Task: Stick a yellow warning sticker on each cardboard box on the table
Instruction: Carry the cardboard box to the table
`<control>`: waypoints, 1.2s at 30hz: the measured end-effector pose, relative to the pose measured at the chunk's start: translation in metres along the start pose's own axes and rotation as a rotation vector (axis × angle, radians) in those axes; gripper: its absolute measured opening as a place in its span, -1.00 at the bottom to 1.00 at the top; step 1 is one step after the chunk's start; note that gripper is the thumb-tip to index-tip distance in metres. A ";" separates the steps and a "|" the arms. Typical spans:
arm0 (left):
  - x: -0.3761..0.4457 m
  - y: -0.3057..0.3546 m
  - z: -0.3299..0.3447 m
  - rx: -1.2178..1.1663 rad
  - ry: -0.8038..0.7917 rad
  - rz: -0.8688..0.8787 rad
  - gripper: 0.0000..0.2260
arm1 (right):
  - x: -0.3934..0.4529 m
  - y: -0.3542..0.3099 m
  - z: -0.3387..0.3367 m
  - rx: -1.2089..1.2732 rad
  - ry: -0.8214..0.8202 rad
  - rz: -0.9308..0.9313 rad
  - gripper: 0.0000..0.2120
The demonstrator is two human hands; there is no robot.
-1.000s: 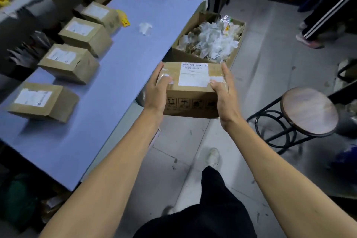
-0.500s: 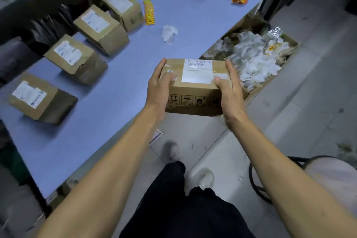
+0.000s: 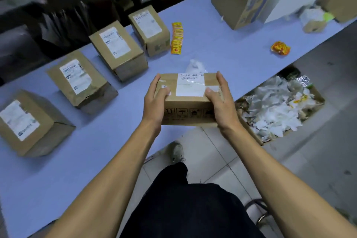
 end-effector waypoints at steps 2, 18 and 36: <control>0.021 0.003 -0.003 -0.006 0.037 -0.007 -0.44 | 0.017 -0.002 0.019 -0.046 -0.040 0.012 -0.33; 0.095 -0.021 -0.033 -0.063 0.374 -0.040 -0.36 | 0.108 0.008 0.123 -0.354 -0.515 0.010 -0.37; 0.110 -0.054 -0.011 0.057 0.502 -0.124 -0.46 | 0.153 0.033 0.155 -0.462 -0.852 -0.155 -0.27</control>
Point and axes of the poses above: each hand's wrist, its own x-axis towards the middle knuckle, its own z-axis out of the palm, y = z × x, the point moved 9 cm from there along x, towards the middle knuckle, and after that the axes turned 15 degrees about y, right-handed, at the moved point
